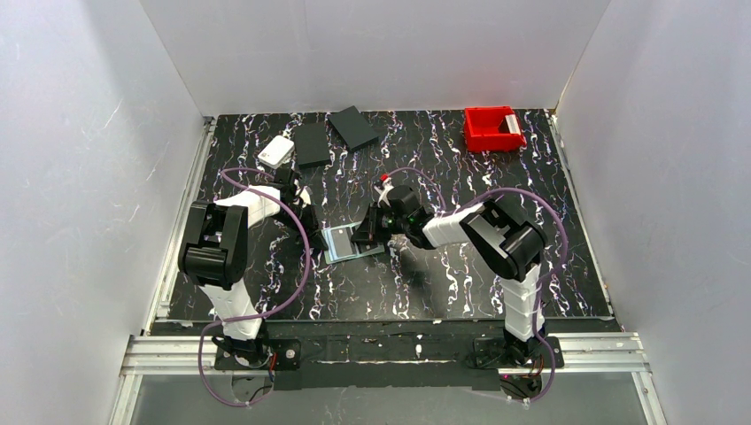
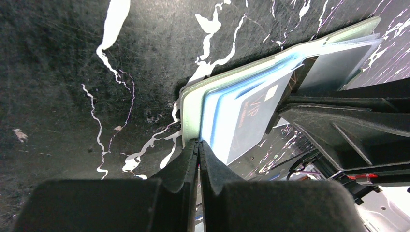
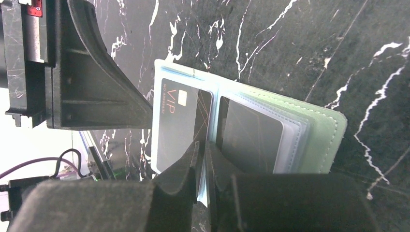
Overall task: Put the credit cards into the card holder
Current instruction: Insert the credit card into the card holder.
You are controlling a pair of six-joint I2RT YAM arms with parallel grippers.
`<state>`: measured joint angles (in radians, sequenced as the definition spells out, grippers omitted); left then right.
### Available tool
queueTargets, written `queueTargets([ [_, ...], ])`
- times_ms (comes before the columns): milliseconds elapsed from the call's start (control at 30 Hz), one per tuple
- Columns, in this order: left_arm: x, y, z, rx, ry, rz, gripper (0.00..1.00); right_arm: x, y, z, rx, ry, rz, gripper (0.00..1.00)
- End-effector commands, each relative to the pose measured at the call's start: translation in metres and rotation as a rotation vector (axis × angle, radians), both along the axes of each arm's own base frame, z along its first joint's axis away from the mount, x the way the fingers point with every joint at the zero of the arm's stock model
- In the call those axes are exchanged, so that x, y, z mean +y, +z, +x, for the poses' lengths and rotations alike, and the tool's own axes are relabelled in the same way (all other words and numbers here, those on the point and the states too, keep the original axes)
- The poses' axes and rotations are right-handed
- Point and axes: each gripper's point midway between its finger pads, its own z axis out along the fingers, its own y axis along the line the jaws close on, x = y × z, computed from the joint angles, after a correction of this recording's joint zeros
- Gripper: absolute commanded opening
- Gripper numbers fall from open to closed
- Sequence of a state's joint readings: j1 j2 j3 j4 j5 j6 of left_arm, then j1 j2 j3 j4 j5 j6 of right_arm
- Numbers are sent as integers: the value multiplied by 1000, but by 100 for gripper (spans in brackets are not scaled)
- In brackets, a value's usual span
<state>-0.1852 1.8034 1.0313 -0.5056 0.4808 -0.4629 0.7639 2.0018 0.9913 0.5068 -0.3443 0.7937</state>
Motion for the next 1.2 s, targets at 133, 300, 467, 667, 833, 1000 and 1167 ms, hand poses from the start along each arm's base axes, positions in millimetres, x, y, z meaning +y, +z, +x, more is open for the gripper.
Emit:
queueTargets([
  [133,-5,-9,-17,52,-51,23,2,20,-2,-10,9,57,36,16],
  [300,-7,-10,-19,52,-56,27,2,32,14,-16,-44,99,65,18],
  [467,-7,-8,-18,46,-56,28,2,36,22,-24,-27,122,95,20],
  [667,-6,4,-17,21,-65,29,4,6,31,-20,-101,147,-128,33],
  [833,-6,27,-16,-18,-89,21,8,-37,66,-11,-253,171,-348,48],
  [1000,-6,48,-20,-54,-108,8,18,-82,73,9,-368,99,-583,65],
  [1167,-3,59,-25,-72,-103,13,32,-80,68,17,-384,52,-604,69],
])
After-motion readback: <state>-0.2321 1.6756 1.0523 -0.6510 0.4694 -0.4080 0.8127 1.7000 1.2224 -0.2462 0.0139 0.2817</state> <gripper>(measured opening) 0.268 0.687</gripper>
